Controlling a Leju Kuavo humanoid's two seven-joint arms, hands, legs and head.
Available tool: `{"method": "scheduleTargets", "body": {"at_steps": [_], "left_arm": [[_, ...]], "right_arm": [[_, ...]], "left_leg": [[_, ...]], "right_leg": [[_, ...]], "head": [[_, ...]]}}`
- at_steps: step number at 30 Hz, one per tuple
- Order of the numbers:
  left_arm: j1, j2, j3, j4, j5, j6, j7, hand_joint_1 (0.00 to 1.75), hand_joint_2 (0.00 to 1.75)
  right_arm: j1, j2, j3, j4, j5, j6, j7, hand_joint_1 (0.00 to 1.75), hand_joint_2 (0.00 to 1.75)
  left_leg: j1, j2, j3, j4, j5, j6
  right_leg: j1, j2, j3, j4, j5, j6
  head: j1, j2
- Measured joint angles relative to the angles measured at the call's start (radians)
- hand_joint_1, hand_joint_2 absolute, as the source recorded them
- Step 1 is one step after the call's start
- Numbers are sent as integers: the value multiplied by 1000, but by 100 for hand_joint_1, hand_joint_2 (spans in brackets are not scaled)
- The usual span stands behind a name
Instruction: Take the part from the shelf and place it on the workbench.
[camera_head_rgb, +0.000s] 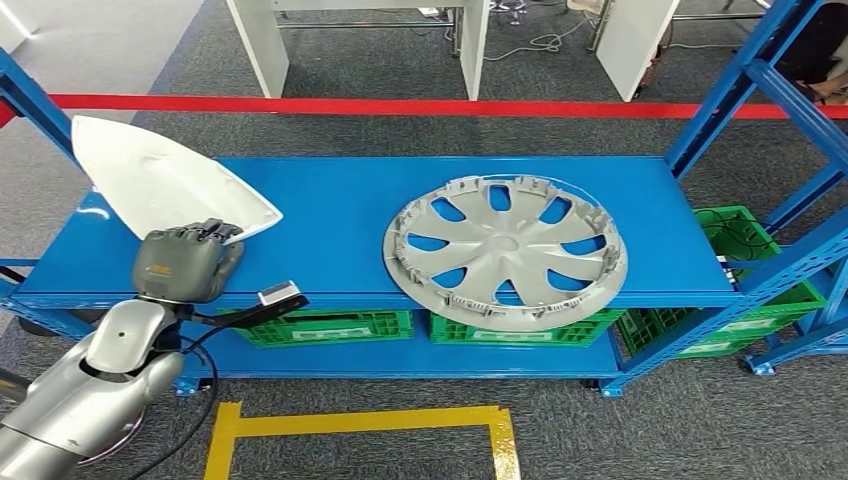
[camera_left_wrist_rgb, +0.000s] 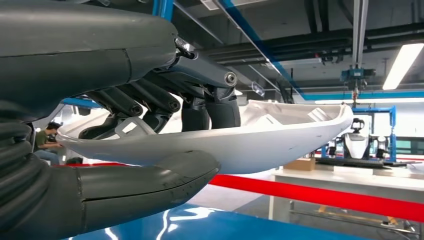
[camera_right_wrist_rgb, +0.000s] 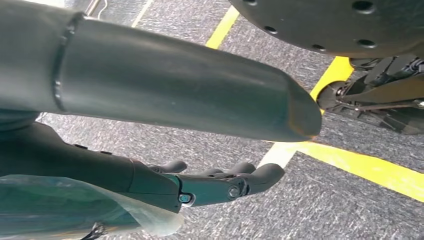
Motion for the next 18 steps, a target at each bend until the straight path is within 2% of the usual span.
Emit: {"method": "scheduleTargets", "body": {"at_steps": [11,18], "left_arm": [[-1,7,0,-16,7,0,2,175,175],[1,9,5,-34,72,-9,-5,175,175]], "right_arm": [[-6,17,0,32,0,7,-3,0,0],[-7,27,0,46,1,11,-5,0,0]], "left_leg": [[0,0,0,0,0,0],[0,0,0,0,0,0]], "right_leg": [[0,0,0,0,0,0],[0,0,0,0,0,0]], "head": [[0,0],[0,0]]}}
